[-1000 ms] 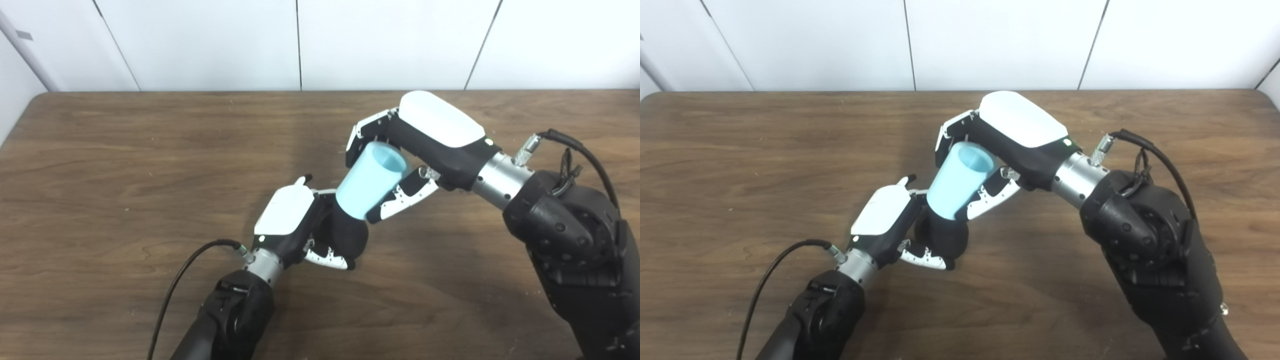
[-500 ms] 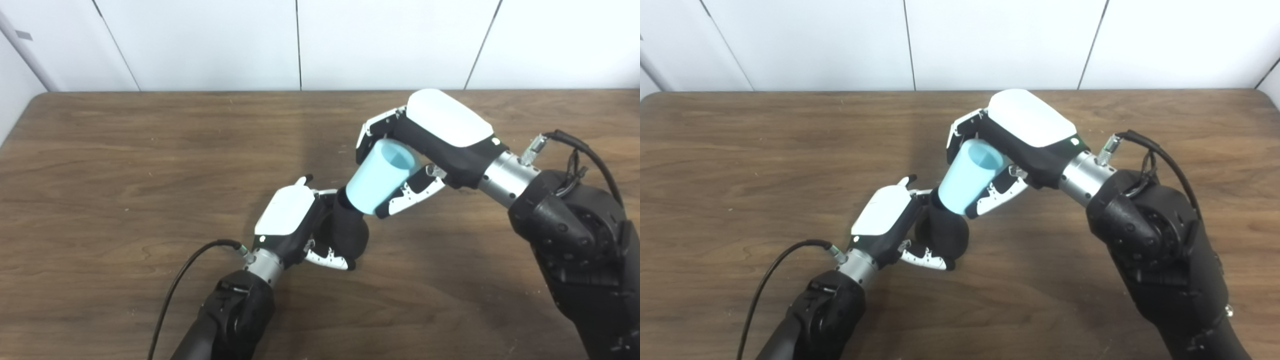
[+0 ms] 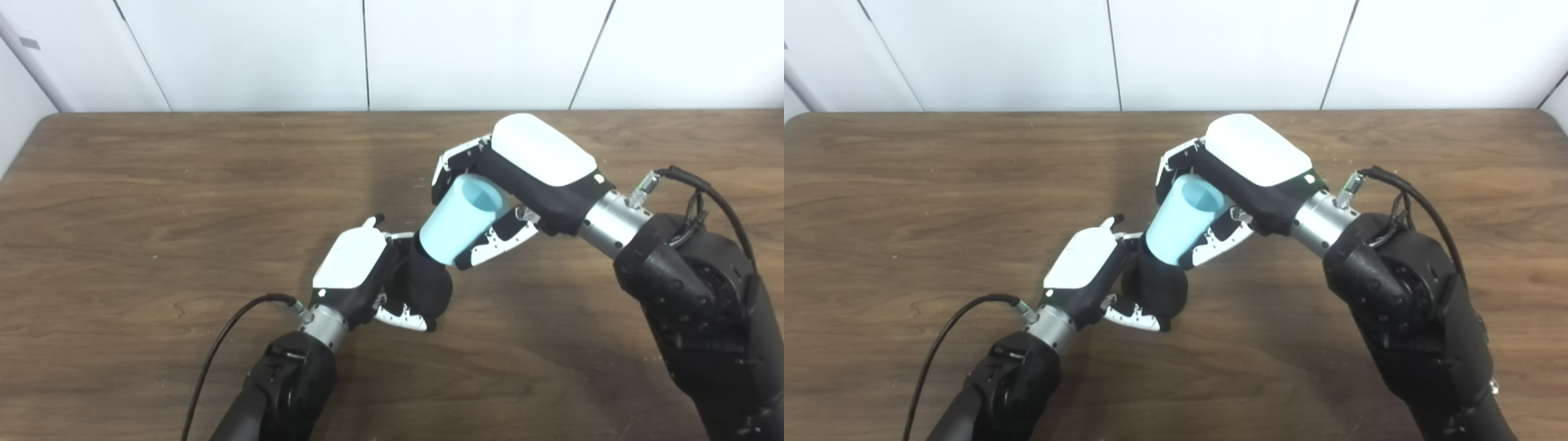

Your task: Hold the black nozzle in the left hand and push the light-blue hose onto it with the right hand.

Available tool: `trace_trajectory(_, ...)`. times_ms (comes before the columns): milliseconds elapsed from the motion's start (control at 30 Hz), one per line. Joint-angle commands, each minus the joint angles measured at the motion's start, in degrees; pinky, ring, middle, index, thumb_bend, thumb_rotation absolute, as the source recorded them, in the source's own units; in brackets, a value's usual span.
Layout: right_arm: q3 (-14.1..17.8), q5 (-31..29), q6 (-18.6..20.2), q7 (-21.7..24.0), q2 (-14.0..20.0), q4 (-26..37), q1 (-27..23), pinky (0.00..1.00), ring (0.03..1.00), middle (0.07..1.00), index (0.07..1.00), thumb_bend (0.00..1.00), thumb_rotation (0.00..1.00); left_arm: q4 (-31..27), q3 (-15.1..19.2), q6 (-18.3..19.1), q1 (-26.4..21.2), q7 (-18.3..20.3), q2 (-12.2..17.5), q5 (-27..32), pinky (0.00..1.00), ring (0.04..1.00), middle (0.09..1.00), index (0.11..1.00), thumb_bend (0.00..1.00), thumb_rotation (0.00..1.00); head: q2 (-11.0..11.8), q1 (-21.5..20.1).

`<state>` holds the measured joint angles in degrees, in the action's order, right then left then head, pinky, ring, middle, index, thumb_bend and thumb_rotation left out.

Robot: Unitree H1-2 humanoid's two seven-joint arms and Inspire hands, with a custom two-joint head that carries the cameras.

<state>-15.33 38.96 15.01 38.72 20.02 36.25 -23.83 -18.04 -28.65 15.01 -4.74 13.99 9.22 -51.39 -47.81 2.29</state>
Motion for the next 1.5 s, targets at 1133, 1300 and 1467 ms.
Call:
trace_trajectory(1133,0.49,-1.64,-1.97,4.21,3.23,-0.15,-8.87,0.35,0.426,0.498,0.476,0.50,0.00,2.03,-3.48,1.67,0.54,4.62,-0.78,-1.08,1.00,0.704,0.488,0.487,0.52,0.00,-1.10,0.00)
trace_trajectory(1300,0.23,-1.19,-1.14,4.90,3.36,-0.02,-9.69,0.36,0.421,0.499,0.479,0.50,0.00,2.42,-3.55,1.45,0.43,4.49,-0.75,-1.01,1.00,0.704,0.487,0.488,0.52,0.00,-0.94,0.00)
trace_trajectory(1467,-1.43,0.90,-2.36,3.70,1.96,-1.15,-8.60,0.34,0.422,0.502,0.484,0.50,0.00,1.91,-3.68,2.03,0.12,5.22,-0.75,-1.32,1.00,0.703,0.487,0.488,0.52,0.00,-1.04,0.02)
